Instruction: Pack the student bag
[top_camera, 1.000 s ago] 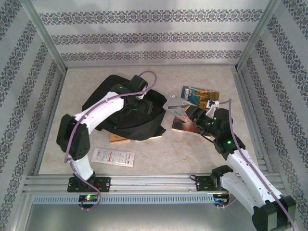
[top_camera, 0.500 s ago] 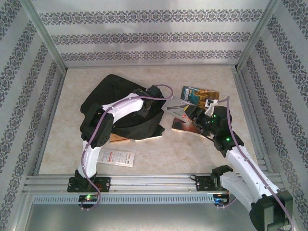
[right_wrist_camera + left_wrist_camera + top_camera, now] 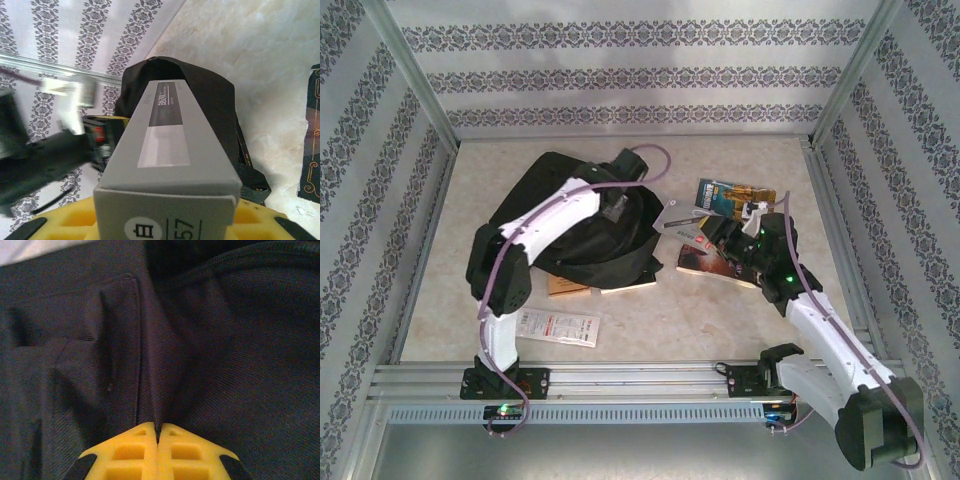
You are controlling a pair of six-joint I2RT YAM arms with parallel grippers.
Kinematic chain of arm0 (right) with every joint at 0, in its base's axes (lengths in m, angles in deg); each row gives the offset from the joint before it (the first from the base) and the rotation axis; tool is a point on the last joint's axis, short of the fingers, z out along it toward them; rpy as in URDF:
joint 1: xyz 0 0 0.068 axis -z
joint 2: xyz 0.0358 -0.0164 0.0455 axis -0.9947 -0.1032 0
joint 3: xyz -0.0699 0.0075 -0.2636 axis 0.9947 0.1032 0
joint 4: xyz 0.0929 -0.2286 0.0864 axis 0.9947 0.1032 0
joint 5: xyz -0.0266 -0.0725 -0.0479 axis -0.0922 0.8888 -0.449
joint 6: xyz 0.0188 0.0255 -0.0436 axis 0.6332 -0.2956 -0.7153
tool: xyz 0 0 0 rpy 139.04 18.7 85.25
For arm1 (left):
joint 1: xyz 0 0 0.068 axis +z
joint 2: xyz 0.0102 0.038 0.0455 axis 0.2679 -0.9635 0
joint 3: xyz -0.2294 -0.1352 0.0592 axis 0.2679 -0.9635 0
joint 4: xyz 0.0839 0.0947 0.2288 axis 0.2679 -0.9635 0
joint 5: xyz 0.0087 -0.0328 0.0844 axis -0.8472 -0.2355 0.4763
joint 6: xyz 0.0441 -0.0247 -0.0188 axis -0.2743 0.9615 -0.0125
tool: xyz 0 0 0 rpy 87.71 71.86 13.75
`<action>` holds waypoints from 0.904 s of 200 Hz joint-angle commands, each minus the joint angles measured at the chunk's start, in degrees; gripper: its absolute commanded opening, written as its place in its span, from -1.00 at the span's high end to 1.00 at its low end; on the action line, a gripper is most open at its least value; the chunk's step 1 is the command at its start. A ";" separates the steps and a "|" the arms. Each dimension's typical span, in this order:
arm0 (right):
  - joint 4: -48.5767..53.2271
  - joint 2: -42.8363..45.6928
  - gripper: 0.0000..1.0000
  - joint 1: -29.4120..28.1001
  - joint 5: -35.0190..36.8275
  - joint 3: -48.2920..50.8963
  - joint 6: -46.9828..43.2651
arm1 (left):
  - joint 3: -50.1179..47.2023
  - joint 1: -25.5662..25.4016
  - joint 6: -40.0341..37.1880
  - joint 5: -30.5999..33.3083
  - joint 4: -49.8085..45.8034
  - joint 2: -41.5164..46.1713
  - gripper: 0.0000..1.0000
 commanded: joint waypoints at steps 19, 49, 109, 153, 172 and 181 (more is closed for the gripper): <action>-4.77 -5.78 0.24 -1.57 -2.47 -5.12 -2.86 | 5.54 1.96 2.29 -6.20 -3.92 6.31 1.00; -5.13 -10.82 0.23 -4.90 -1.85 -9.14 -5.25 | 5.60 3.21 3.84 -11.81 -4.20 7.30 1.00; -14.81 -20.92 0.23 -11.18 -5.02 -15.65 1.95 | 1.74 4.97 9.19 -28.91 -0.72 8.49 0.05; -18.08 -21.10 0.22 -11.76 -5.77 -15.08 4.89 | -0.48 4.92 12.13 -30.94 1.09 14.01 -0.35; -18.36 -21.36 0.24 -12.32 -5.55 -14.93 5.09 | -0.70 4.98 12.29 -31.30 0.35 15.38 -0.40; -18.48 -21.52 0.24 -12.46 -5.38 -14.76 5.09 | -0.88 4.98 12.35 -30.39 -0.23 15.95 -0.42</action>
